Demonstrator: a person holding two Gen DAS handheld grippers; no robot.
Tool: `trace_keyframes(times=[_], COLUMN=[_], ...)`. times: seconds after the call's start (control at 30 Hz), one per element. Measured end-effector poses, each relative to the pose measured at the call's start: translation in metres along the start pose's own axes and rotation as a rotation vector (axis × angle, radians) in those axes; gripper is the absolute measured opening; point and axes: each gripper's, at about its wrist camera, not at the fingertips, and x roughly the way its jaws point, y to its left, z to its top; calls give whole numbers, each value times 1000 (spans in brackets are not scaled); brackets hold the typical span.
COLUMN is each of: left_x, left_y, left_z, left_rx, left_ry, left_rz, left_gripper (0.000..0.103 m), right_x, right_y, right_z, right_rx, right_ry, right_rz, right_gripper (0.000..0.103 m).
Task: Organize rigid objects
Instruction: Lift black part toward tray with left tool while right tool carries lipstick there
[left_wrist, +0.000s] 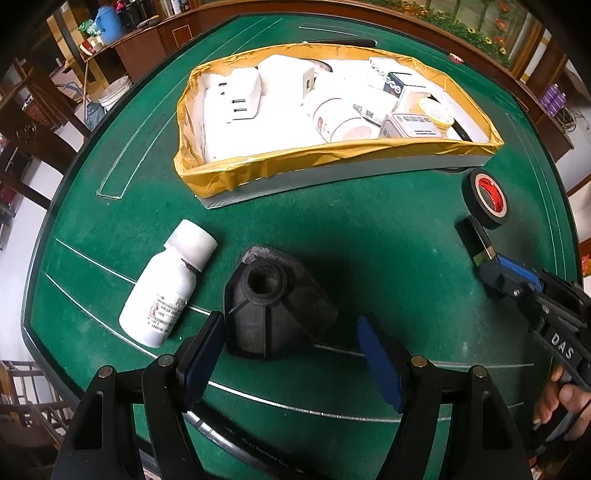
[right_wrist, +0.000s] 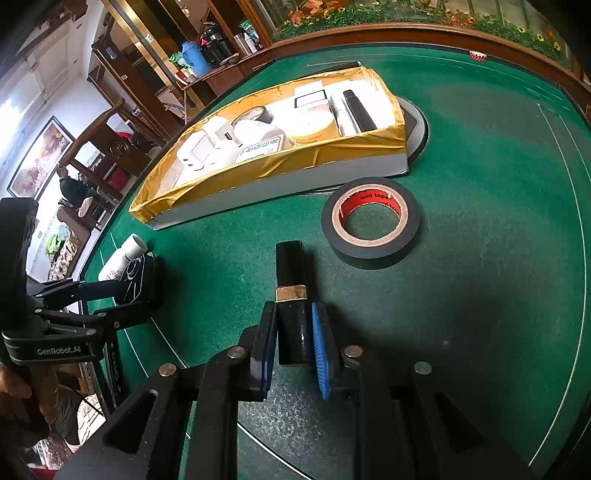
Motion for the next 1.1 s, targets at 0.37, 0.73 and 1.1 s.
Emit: trace_keyframes(times=[0.37,0.73,1.1], left_x=[4,-4,-12], left_y=[4,1,-19], left_z=[3,-7,-28], left_rx=[22,28,83], left_ry=[-30,-13,-4], left_rz=[9,-149,-170], left_gripper=[68,67,67], right_x=[1,0,-1], right_y=[1,5,19], right_z=[1,3,-6], right_rx=[1,-13,-56], right_ry=[1,58,133], right_rz=[-12,-30,-75], right_gripper=[18,18,18])
